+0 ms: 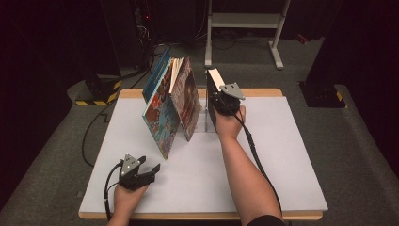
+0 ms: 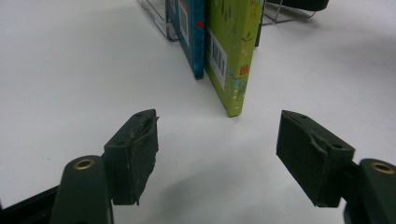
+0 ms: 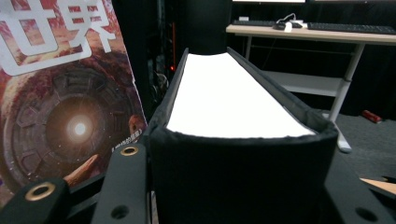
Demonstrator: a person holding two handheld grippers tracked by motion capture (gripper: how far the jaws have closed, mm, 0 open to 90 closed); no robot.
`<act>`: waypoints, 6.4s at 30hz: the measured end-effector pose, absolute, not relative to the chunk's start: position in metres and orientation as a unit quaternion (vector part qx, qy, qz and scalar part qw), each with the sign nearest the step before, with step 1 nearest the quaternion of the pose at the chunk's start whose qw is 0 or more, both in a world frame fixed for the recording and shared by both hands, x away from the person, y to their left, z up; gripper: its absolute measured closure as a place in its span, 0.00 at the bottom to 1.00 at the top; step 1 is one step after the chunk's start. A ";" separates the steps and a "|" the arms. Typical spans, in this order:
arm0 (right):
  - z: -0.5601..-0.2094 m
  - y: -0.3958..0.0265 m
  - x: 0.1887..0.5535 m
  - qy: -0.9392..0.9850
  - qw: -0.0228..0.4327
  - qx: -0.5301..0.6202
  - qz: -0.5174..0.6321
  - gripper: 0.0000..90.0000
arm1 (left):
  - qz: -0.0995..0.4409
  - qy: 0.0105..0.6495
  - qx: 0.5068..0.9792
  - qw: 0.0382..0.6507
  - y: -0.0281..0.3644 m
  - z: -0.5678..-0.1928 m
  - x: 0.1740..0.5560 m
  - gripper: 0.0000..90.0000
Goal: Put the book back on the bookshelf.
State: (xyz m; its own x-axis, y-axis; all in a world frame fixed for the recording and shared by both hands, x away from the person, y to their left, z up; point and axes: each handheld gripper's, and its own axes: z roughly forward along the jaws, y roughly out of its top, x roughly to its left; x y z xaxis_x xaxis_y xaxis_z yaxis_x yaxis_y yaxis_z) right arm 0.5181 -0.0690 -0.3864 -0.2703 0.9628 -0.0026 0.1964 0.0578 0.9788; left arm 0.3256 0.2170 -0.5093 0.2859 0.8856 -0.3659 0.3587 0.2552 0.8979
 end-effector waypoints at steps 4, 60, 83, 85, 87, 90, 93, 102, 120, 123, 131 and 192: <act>-0.390 -0.072 0.514 0.617 0.381 0.468 0.506 0.58 | 0.231 0.551 0.565 0.569 0.217 -0.509 0.325 0.33; -0.411 -0.075 0.480 0.618 0.410 0.476 0.473 0.57 | 0.232 0.551 0.565 0.569 0.218 -0.509 0.325 0.33; -0.418 -0.107 0.465 0.665 0.307 0.440 0.520 0.48 | 0.234 0.553 0.564 0.567 0.217 -0.509 0.326 0.33; -0.420 -0.111 0.462 0.666 0.305 0.429 0.529 0.49 | 0.235 0.553 0.565 0.565 0.217 -0.509 0.326 0.33; -0.422 -0.116 0.460 0.666 0.299 0.420 0.540 0.50 | 0.235 0.554 0.566 0.564 0.217 -0.509 0.326 0.33; -0.422 -0.120 0.460 0.661 0.299 0.413 0.551 0.51 | 0.236 0.554 0.568 0.561 0.217 -0.510 0.326 0.33; -0.417 -0.123 0.460 0.654 0.302 0.400 0.566 0.51 | 0.237 0.555 0.568 0.560 0.217 -0.510 0.326 0.33; -0.408 -0.117 0.461 0.658 0.317 0.384 0.564 0.57 | 0.238 0.556 0.565 0.561 0.216 -0.510 0.327 0.33; -0.410 -0.109 0.466 0.622 0.341 0.428 0.560 0.58 | 0.237 0.554 0.569 0.560 0.217 -0.510 0.326 0.33; -0.411 -0.110 0.468 0.619 0.341 0.430 0.562 0.58 | 0.236 0.555 0.566 0.562 0.216 -0.510 0.327 0.33; -0.410 -0.108 0.472 0.618 0.342 0.433 0.560 0.57 | 0.235 0.555 0.566 0.562 0.216 -0.510 0.327 0.33; -0.450 -0.188 0.386 0.724 0.295 0.412 0.468 0.16 | 0.236 0.553 0.581 0.549 0.212 -0.511 0.328 0.31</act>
